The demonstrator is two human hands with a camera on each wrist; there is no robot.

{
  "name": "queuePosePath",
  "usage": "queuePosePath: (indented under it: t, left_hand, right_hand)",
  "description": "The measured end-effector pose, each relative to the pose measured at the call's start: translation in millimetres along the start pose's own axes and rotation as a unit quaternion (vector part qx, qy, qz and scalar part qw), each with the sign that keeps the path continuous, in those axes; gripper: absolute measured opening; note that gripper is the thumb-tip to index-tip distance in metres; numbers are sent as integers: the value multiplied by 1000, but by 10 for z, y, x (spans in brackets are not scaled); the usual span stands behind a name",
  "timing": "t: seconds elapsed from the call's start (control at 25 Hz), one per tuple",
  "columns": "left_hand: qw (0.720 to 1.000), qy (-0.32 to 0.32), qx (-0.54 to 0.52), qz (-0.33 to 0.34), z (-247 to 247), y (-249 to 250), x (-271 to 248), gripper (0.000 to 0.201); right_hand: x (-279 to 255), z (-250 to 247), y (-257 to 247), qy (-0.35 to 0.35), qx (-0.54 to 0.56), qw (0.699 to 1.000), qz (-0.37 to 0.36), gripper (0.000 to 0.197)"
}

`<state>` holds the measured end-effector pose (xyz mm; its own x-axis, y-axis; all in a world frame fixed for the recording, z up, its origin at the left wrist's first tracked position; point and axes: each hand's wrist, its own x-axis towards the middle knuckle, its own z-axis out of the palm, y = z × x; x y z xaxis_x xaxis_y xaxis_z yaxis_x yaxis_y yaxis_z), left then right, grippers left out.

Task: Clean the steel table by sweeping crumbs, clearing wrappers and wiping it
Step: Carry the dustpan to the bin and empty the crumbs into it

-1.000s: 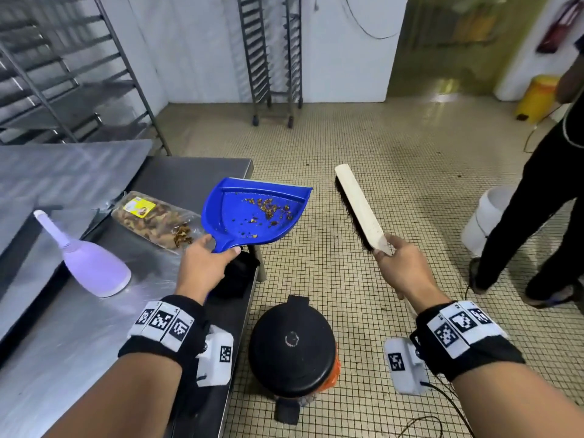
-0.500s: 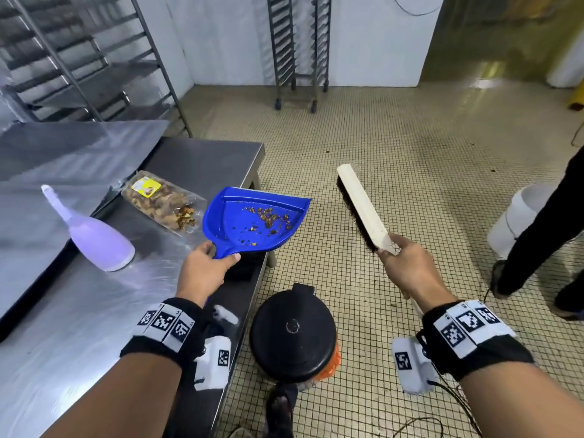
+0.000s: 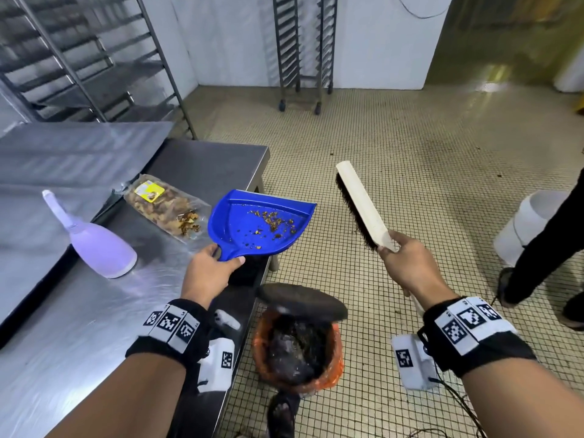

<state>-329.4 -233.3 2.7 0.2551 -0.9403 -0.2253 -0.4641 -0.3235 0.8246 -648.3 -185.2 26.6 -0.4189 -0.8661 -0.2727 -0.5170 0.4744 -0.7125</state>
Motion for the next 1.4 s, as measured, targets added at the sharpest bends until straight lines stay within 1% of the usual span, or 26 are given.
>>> queuePosePath:
  t: [0.08,0.12,0.24,0.44,0.6,0.84,0.92,1.04,1.08,1.24,1.28,1.4]
  left_hand:
    - [1000,4,3,0,-17,-38,60,36]
    - [1000,4,3,1,-16,-60,86,33]
    - [1000,2,8,4,-7,-145,130,31]
    - [1000,-4,29,-8,16,-375,144,25]
    - [999,-7,23,-21,-11,-466,33,28]
    - [999,-4,42,-11,-68,-624,-83,30]
    - [998,-13,50,-25,-41,-690,-156,36]
    - [997,-25,52,-45,55,-869,-249,58]
    - [996,-29,66,-53,91,-945,-290,61]
    - [991,-51,92,-85,222,-1259,-424,48]
    - [989,-57,100,-93,256,-1352,-445,48]
    - [982,-73,128,-114,353,-1619,-474,55]
  right_hand:
    - [20,32,-40,-1,-5,1000,-2,53]
    - [33,50,-58,0,-13,1000,-6,52]
    - [65,126,-94,-2,-29,1000,-7,52]
    - [31,284,-155,-25,-30,999,-7,51]
    - [-32,408,-200,-48,-34,998,-16,50]
    - [-148,625,-211,-78,-32,996,-34,54]
    - [-203,704,-210,-86,-34,995,-39,53]
    - [-273,820,-157,-102,-28,993,-46,49]
    - [-288,873,-123,-107,-34,992,-50,47]
    - [-307,1143,98,-124,-81,987,-66,46]
    - [-328,1220,157,-133,-81,986,-65,45]
    - [-393,1473,327,-175,-79,979,-75,42]
